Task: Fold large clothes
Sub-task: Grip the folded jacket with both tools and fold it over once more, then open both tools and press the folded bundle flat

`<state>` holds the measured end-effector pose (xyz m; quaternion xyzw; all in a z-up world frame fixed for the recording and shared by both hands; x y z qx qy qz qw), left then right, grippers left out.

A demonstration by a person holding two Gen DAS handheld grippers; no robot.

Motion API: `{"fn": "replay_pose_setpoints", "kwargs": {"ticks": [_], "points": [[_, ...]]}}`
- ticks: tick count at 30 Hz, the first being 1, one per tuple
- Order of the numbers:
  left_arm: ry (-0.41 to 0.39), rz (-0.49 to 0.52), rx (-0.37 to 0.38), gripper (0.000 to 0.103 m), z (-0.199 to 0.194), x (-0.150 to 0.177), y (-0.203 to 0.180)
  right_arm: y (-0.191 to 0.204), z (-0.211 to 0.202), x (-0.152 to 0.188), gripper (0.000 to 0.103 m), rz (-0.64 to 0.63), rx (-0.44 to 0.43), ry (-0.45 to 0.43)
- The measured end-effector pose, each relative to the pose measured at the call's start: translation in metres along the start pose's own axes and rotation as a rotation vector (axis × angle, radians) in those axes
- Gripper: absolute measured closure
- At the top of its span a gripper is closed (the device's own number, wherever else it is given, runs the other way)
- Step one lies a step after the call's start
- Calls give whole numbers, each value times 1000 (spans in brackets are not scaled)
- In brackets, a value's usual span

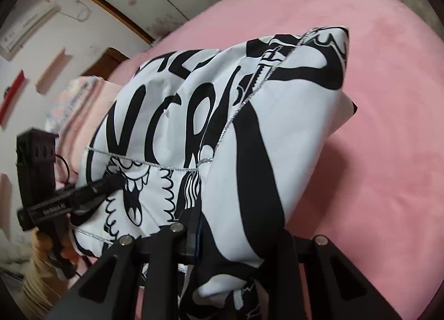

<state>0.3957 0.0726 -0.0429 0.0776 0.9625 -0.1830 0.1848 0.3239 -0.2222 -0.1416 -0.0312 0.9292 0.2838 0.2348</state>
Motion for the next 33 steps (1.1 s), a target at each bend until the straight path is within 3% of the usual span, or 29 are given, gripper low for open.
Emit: {"fn": "replay_pose_setpoints", "kwargs": {"ticks": [7,14,18,21,23,25,28,31,33], "points": [[-62,10,-79,59,-35,-90,121,107,99,-95,81,-34,-88,-38],[-95,-39,-135,55,10,-161,244,153,219,-165,81,-4,-123,-58],[-54,-109,-157,50,56,-163,300,149,277,-174,81,4,-79,-20],[-41,-172,-184,33,93,-149,332,134,317,-173,75,6,-8,35],[-72,-199,-180,24,97,-145,347,124,327,-171,57,5,13,38],[-105,-201,-234,14,92,-142,354,120,328,-168,51,2,17,50],[-137,-212,-279,14,74,-143,356,122,322,-166,50,-25,19,74],[-192,-225,-354,14,43,-145,352,116,292,-162,49,-64,88,78],[-258,-209,-351,18,15,-139,336,116,267,-160,49,-120,159,39]]}}
Point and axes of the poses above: each gripper's, at about its wrist camera, not at the fingertips, and z roughly the way its jaws point, y to its left, x to its underside, the point moved 7 cm from there along z, roughly the way its jaws point, and after that the axes turned 7 degrees about -z, right-handed, at the moved point
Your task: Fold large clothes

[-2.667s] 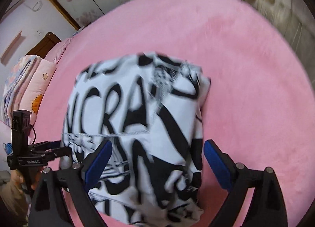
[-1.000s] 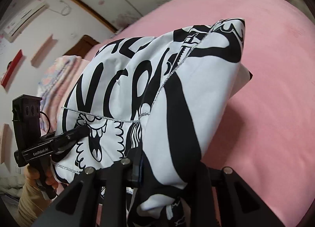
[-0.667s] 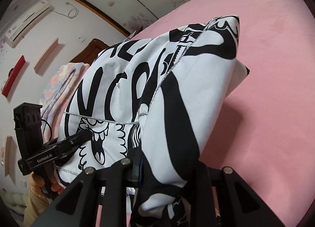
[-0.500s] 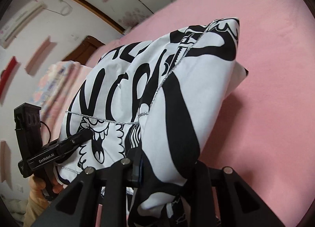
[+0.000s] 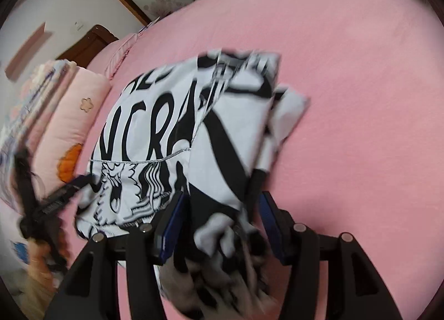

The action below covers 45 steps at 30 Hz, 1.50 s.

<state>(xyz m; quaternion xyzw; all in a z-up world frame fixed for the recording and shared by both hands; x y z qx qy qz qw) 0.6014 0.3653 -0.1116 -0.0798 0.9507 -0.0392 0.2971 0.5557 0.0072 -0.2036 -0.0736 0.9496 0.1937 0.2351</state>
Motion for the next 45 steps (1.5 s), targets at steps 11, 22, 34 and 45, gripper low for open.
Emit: {"fn": "replay_pose_setpoints", "kwargs": {"ticks": [11,22,34,45], "points": [[-50,2,74,82,-50,75,-47,85,-43,23,84,-273,67,-141],[16,-1,14,92,-11,102,-29,47,11,57,103,-211,110,-69],[-7,-10,80,32,-108,109,-76,59,-73,77,99,-142,75,-55],[-15,93,-10,13,-238,160,-149,57,-225,127,66,-133,154,-123]]}}
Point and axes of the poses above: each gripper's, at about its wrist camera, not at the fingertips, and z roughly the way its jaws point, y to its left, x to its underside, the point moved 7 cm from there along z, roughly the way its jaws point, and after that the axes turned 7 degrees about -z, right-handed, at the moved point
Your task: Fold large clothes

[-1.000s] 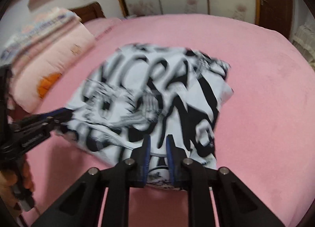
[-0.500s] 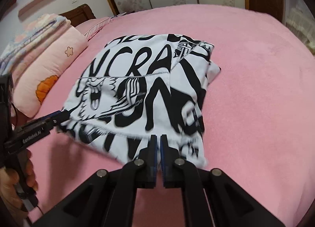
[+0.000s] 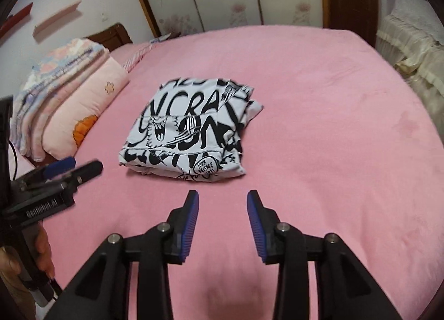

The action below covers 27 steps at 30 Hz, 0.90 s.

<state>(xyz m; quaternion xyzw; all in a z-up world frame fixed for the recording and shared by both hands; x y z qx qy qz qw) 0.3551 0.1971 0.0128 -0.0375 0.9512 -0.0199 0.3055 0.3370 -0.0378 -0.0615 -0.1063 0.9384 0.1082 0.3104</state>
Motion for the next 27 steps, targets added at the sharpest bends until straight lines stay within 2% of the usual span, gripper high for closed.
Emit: {"fn": "replay_pose_setpoints", "kwargs": {"ticks": [4,8,14,21,27], "points": [[-15,49,15,13,-44,22,-27,-12,-52,18,50,8,57,-14],[-32,66,58,13,-82,49,-53,-20,-98,44,49,-6,94,-49],[-66,27,56,13,-117,92,-72,-23,-143,91,49,-21,104,-75],[-47,-35,61,13,-127,145,-90,-35,-167,146,49,21,133,-87],[-49,-12,52,13,-136,173,-111,-44,-172,179,49,53,143,-74]]}}
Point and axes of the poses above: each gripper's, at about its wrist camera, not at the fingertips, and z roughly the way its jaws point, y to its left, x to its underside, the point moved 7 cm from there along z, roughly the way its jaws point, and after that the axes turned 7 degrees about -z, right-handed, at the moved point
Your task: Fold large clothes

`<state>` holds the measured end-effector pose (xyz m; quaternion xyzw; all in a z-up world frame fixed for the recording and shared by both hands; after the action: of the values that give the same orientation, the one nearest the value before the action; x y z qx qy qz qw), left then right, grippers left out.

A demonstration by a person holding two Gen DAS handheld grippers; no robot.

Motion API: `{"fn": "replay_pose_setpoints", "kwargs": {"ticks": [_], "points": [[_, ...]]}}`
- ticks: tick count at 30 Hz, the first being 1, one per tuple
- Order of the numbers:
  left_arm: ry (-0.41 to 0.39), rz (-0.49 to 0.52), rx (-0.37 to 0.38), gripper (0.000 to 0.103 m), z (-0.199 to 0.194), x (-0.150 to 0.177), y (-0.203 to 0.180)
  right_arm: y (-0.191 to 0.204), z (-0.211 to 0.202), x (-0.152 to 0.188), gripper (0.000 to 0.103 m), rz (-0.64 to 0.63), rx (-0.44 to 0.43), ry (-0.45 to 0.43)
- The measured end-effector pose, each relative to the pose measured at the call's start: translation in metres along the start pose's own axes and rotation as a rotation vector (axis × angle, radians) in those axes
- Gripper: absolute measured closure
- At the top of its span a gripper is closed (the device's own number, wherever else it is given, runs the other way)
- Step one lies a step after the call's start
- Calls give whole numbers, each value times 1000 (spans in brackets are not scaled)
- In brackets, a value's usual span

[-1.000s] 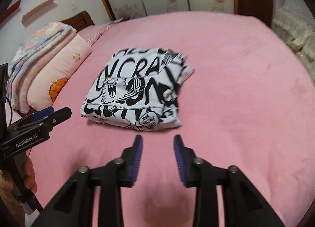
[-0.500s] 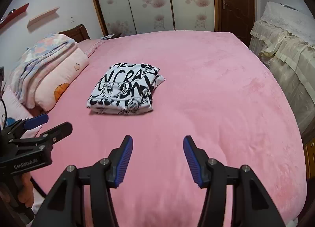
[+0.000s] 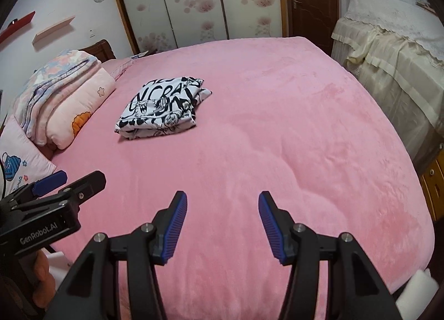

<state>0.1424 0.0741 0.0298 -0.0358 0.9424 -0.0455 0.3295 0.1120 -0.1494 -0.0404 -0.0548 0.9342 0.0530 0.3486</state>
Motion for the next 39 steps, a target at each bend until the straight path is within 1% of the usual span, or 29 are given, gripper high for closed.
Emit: {"fn": "replay_pose_setpoints", "kwargs": {"ticks": [4,8,13,18,22,26,34,39], "points": [[13,17,6,13,-5,13,-9,-3,-7,12,49,-3,23,-8],[10,46,-4,13,-12,23,-15,-7,-13,21,49,6,21,-7],[17,53,25,13,-19,31,-20,-8,-21,27,49,7,8,-17],[16,53,20,13,-20,33,-19,-5,-26,29,49,-7,1,-26],[24,46,25,13,-19,33,-18,-4,-30,29,49,-20,15,-35],[29,46,13,13,-17,34,-16,-2,-31,29,49,-8,3,-29],[45,35,-1,13,-10,35,-13,1,-32,26,49,-23,-8,-34],[51,29,1,13,-7,32,-13,2,-31,25,49,-18,-12,-32]]}}
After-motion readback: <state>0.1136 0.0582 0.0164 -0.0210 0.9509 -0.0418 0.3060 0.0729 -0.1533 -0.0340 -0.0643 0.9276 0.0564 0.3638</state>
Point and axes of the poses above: each gripper's, at about its wrist camera, not at the fingertips, and z roughly the way its jaws point, y to its left, x to its underside, the point moved 7 cm from there along z, roughly the way its jaws point, and after that the axes turned 7 degrees about -z, right-handed, at the moved point
